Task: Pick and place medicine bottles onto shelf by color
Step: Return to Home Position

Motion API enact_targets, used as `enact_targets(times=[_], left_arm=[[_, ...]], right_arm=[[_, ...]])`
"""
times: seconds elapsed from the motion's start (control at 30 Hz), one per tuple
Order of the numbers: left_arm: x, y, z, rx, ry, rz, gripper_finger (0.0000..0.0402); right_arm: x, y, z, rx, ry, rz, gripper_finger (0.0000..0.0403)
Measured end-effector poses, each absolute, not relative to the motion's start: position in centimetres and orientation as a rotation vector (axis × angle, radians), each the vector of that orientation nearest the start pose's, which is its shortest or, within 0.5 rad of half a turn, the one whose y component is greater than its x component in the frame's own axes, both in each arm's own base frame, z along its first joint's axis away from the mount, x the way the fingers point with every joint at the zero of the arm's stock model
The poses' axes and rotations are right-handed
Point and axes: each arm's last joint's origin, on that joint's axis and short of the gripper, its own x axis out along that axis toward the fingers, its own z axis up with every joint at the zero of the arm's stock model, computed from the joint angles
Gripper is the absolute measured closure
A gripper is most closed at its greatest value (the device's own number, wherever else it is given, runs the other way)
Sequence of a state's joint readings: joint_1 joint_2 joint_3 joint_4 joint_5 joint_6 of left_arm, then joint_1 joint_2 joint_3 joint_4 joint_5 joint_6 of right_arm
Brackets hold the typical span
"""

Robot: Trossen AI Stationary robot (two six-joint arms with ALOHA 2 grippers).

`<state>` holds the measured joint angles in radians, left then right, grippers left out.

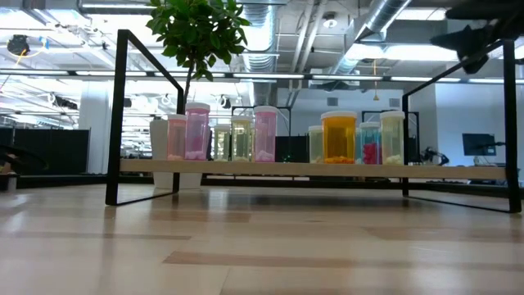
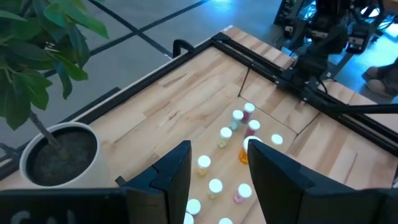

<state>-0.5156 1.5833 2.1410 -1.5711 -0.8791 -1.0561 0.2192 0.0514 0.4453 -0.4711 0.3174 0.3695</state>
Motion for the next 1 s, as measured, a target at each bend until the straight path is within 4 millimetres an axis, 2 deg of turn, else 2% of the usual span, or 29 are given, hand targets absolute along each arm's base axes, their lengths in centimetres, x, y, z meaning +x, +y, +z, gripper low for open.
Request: enact_targets(times=[0.17, 0.37, 0.73, 1.0], left_arm=[[22.7, -10.3, 47.3, -0.337, 0.507, 0.671, 0.0257], [22.7, -10.3, 47.3, -0.343, 0.508, 0.670, 0.0257], [22.7, -10.3, 47.3, -0.337, 0.511, 0.668, 0.0257], [22.7, -10.3, 47.3, -0.322, 0.516, 0.664, 0.0257]], right_arm=[[7.5, 0.8, 23.3, 0.326, 0.002, -0.093, 0.0158], [8.6, 1.0, 21.2, 0.358, -0.029, -0.084, 0.0158], [9.4, 1.3, 19.1, 0.422, -0.085, -0.053, 0.0158], [9.7, 1.4, 18.3, 0.457, -0.183, -0.027, 0.0158]])
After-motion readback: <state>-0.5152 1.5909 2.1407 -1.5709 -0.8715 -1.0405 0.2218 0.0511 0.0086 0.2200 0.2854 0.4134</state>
